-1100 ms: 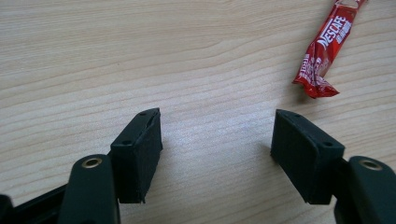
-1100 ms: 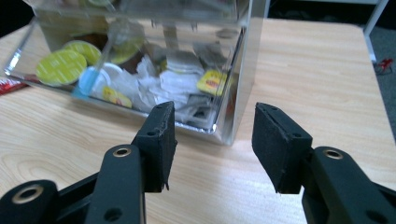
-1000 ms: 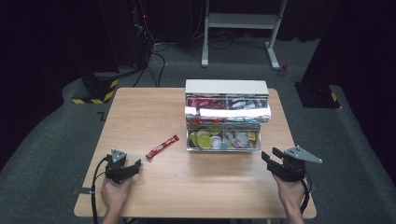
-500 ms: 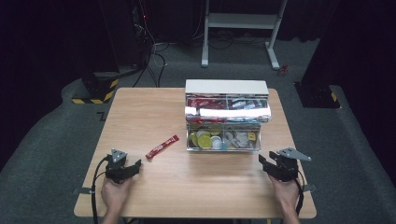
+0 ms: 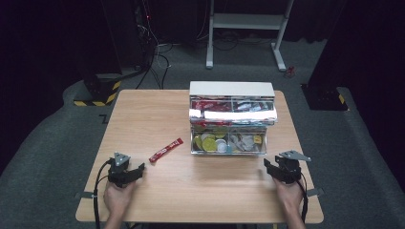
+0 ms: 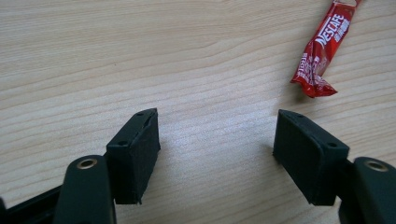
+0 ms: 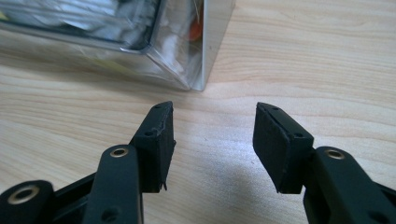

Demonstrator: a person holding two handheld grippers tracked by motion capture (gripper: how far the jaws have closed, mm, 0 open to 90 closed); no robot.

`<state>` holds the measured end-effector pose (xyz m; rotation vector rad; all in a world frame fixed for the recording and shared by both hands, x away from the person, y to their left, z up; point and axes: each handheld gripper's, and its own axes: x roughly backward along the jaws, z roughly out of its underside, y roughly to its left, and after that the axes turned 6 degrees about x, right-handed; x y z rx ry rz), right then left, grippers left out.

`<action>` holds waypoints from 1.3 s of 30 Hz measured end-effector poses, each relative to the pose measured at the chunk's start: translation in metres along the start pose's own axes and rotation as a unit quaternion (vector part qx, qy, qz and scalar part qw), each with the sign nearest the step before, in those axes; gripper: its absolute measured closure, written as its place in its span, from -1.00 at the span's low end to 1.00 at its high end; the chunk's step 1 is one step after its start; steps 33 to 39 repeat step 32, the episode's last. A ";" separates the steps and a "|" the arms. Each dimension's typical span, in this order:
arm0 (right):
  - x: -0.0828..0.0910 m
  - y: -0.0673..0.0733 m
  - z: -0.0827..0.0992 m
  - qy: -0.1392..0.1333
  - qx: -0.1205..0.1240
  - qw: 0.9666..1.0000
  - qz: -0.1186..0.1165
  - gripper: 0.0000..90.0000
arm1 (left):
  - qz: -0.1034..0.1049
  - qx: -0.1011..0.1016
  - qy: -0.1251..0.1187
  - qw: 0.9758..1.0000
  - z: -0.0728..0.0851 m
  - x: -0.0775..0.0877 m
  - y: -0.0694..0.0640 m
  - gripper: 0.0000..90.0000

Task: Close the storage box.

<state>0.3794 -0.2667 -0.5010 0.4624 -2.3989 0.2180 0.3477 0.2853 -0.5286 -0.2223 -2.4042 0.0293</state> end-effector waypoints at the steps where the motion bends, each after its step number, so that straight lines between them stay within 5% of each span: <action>1: -0.001 0.000 0.001 0.003 -0.003 1.000 0.002 0.07 | -0.001 0.000 0.000 1.000 0.000 0.000 0.000 -0.30; 18: -0.021 0.002 0.006 0.029 0.006 0.999 0.023 0.06 | -0.001 -0.003 0.000 1.000 0.000 0.000 0.000 -0.30; 39: -0.026 0.000 0.006 0.020 0.014 0.999 0.026 -0.09 | -0.003 0.000 0.000 1.000 0.000 0.000 0.000 -0.28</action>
